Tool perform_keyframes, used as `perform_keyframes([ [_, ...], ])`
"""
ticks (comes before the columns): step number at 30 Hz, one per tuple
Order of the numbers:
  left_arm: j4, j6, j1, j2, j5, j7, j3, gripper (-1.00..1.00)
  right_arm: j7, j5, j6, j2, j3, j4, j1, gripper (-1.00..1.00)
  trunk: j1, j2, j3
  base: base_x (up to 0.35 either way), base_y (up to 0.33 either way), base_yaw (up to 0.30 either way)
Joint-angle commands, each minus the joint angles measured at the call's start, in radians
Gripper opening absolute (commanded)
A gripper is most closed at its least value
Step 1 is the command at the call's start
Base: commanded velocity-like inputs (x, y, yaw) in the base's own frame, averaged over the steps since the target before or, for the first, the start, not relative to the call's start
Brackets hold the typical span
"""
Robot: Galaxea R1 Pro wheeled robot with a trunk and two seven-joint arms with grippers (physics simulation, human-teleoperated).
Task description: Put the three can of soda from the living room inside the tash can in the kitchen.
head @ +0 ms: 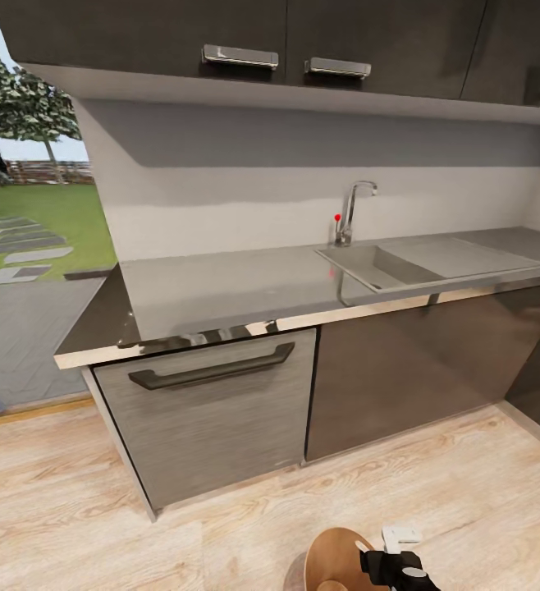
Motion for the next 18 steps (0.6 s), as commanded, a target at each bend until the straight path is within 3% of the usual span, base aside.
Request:
perform_keyframes([
  [1,0.0,0.0,0.0,0.0,0.0,0.0,0.0,1.0,0.0,0.0,0.0,0.0,0.0,0.0,0.0,1.0,0.0,0.0,0.0,0.0,0.0,0.0],
  [5,0.0,0.0,0.0,0.0,0.0,0.0,0.0,1.0,0.0,0.0,0.0,0.0,0.0,0.0,0.0,1.0,0.0,0.0,0.0,0.0,0.0,0.0],
  [18,0.0,0.001,0.0,0.0,0.0,0.0,0.0,1.0,0.0,0.0,0.0,0.0,0.0,0.0,0.0,1.0,0.05,-0.091,-0.056,0.0,0.0,0.0],
])
